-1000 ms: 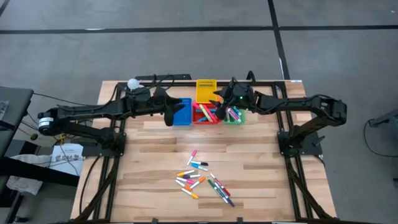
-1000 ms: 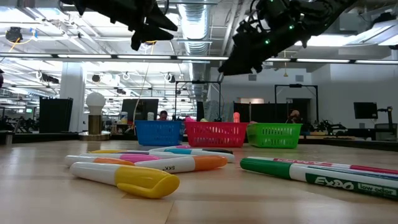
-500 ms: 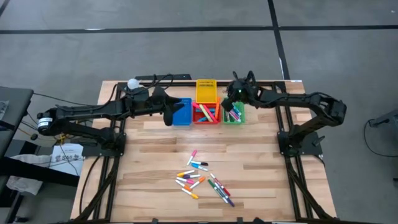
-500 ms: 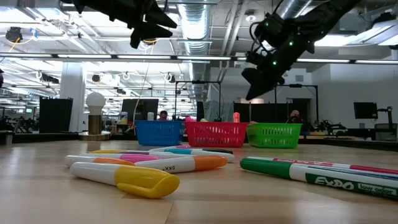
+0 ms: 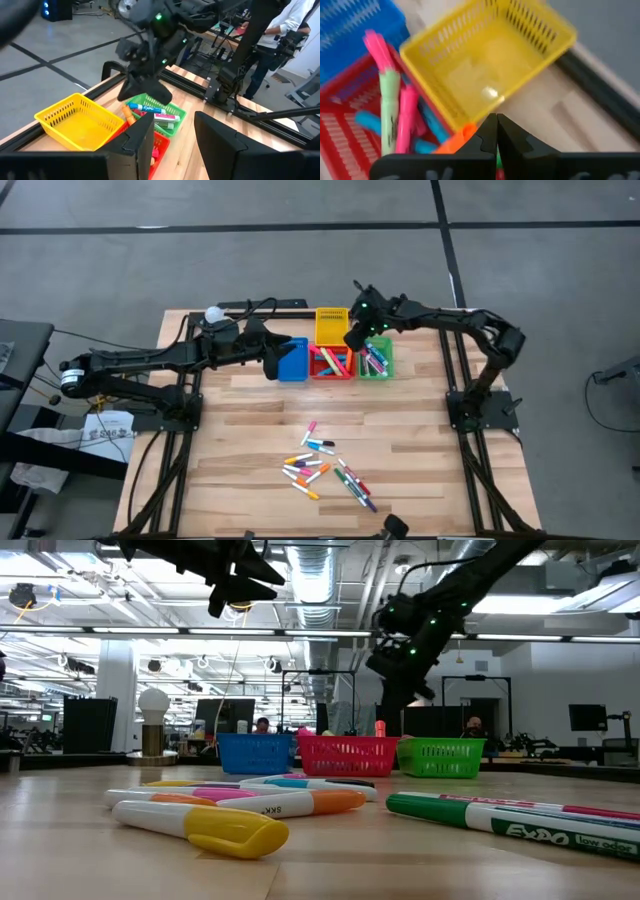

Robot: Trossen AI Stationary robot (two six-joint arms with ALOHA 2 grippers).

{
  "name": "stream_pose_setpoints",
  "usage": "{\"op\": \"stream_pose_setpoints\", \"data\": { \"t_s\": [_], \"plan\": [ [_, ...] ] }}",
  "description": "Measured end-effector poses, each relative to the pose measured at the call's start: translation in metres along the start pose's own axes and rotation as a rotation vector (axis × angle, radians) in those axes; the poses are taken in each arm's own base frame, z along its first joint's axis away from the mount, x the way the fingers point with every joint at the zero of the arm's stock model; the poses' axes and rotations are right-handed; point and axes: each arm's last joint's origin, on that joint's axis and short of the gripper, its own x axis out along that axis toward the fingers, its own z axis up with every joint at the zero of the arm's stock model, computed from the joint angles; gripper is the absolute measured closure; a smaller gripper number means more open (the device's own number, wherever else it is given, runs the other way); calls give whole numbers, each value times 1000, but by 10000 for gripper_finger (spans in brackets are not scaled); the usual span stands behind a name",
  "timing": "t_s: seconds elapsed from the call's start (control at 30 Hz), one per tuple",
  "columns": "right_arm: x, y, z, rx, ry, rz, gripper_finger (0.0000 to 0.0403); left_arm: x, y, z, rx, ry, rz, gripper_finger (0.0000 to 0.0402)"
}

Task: Pick & Place Markers
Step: Put the large orange highlighter pen into the red bin

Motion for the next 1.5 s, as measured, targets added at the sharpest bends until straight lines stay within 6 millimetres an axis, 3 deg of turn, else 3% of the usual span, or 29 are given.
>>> {"op": "stream_pose_setpoints", "data": {
  "t_s": [0.23,0.57,0.83,1.2,1.5],
  "plan": [
    [13,4,1,-9,124,-2,403,0,-1,0,-6,1,-3,262],
    [9,10,-2,-19,160,7,403,0,-1,0,-6,1,-4,262],
    [10,29,-1,-68,127,64,403,0,-1,0,-3,1,-4,262],
    [10,39,2,-147,86,102,403,0,-1,0,-3,1,-4,262],
    [8,34,-1,-163,107,-134,403,0,-1,0,-3,1,-4,262]
  ]
}}
